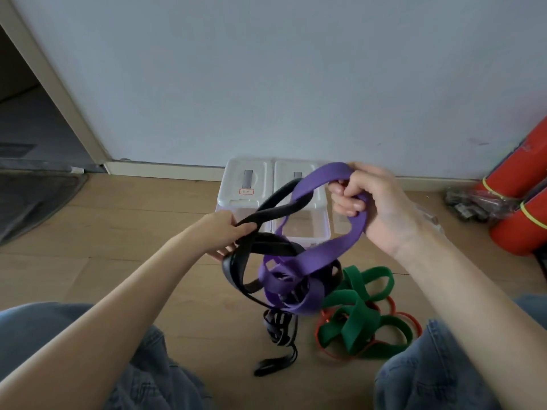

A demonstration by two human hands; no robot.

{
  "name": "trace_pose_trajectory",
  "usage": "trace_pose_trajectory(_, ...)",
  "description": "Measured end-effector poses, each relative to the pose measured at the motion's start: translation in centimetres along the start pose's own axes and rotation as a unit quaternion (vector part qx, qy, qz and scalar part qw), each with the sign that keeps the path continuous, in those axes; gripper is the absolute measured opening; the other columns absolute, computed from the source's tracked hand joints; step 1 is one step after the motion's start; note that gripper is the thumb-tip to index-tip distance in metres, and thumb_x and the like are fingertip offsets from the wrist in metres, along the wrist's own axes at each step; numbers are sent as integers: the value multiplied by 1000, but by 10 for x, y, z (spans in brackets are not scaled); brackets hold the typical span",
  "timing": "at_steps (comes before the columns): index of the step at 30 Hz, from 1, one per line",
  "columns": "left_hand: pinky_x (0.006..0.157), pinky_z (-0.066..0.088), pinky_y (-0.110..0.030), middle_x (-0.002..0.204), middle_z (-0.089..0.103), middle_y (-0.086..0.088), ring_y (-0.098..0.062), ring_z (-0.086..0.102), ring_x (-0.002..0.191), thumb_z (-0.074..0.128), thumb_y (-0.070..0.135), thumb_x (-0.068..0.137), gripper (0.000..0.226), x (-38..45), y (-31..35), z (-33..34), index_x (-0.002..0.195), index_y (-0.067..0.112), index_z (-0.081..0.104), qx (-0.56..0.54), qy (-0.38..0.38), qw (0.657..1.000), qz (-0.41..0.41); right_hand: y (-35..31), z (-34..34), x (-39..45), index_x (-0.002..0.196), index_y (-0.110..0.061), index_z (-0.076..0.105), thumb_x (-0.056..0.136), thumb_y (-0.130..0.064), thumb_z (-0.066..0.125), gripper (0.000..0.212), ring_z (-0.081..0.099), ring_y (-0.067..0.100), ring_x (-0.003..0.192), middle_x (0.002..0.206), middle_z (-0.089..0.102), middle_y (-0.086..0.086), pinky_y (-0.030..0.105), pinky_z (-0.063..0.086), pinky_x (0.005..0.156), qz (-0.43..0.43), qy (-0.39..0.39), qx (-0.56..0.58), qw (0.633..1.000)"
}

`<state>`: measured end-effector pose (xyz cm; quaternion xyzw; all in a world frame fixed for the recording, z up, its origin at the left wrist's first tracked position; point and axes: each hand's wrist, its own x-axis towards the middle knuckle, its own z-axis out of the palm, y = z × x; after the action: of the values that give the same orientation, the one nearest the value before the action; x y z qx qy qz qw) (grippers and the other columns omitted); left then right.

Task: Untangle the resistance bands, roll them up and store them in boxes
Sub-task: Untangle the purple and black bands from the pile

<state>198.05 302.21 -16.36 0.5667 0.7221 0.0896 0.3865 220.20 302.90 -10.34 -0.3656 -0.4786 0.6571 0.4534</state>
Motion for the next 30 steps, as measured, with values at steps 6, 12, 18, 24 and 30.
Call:
trace_pose_trajectory(6, 98, 27, -19, 145, 35, 11, -5, 33, 130, 71, 34, 80, 74, -5, 10, 21, 141, 31, 28, 1, -84, 978, 192, 5, 12, -7, 58, -11, 34, 56, 4, 34, 15, 22, 7, 37, 54, 36, 4, 22, 20, 42, 42, -118, 121, 985)
trace_pose_trajectory(12, 84, 45, -20, 88, 66, -2, -11, 60, 84, 57, 18, 92, 16, -7, 19, 51, 96, 5, 64, -104, -171, 954, 223, -10, -7, -1, 60, -11, 37, 62, 2, 32, 14, 25, 6, 37, 58, 42, 2, 20, 22, 44, -6, -63, 177, 982)
trace_pose_trajectory(18, 54, 52, -22, 51, 38, 8, -8, 34, 41, 48, 24, 96, 23, -10, 32, -6, 74, 16, 46, -423, -83, 888, 161, 5, -15, 0, 81, -5, 57, 79, 0, 49, 10, 40, 9, 54, 69, 51, 3, 21, 32, 53, 51, -2, -382, 923)
trace_pose_trajectory(24, 88, 51, -27, 105, 68, 10, -6, 60, 106, 57, 43, 83, 27, -17, 30, 10, 106, 31, 64, -333, -162, 892, 259, 16, 7, -4, 75, -17, 65, 65, -7, 51, 20, 43, 7, 50, 58, 51, 0, 15, 38, 51, 7, -82, -197, 977)
trace_pose_trajectory(30, 90, 47, -20, 98, 65, 5, -11, 61, 99, 64, 18, 87, 12, -11, 12, 33, 98, 19, 62, -78, -198, 949, 234, -3, 0, 5, 68, -6, 50, 66, -1, 40, 11, 34, 8, 44, 52, 49, -2, 20, 30, 48, -71, -48, 68, 994)
